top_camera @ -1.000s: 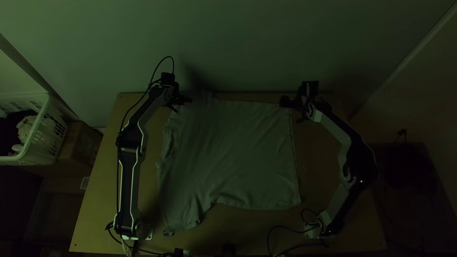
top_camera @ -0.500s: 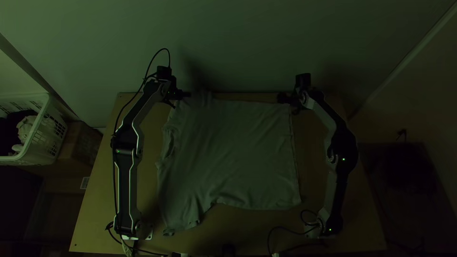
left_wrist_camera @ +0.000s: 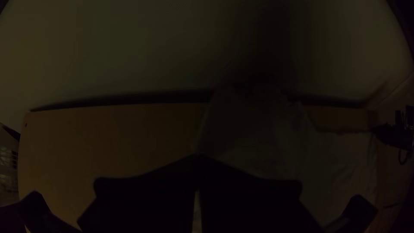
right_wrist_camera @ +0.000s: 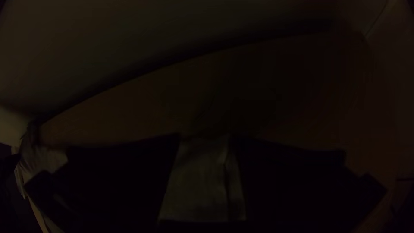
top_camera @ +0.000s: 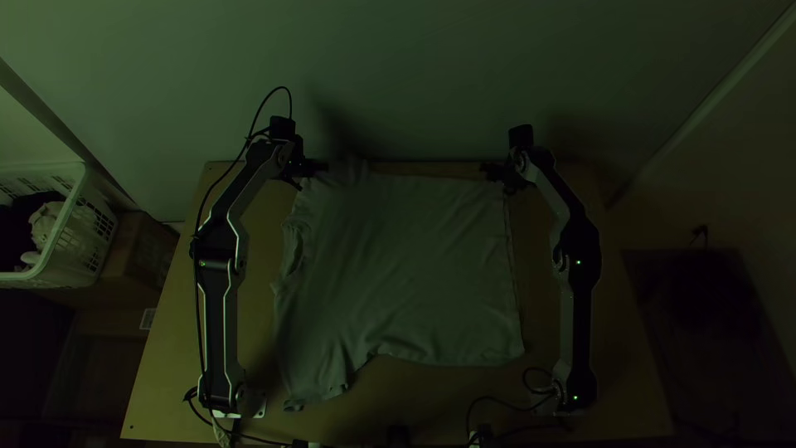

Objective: Fold the t-shirt

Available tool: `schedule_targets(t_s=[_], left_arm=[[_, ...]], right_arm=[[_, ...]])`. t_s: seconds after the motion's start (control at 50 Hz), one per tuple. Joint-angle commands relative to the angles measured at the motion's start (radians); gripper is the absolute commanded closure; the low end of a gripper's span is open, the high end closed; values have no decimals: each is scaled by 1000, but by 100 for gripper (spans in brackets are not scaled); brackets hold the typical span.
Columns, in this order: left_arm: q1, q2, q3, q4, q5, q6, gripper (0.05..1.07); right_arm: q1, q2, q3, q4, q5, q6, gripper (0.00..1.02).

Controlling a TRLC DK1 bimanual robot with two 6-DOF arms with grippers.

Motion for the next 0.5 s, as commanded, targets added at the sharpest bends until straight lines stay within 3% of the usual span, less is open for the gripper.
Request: schedule_targets(t_s=[0.0, 0.48], left_arm=[[14, -52, -24, -12, 4, -13, 105], [63, -86, -24, 17, 4, -39, 105]], right_arm=[[7, 44, 54, -13, 8, 19, 100], [-3, -1, 95, 21, 57, -20, 100]])
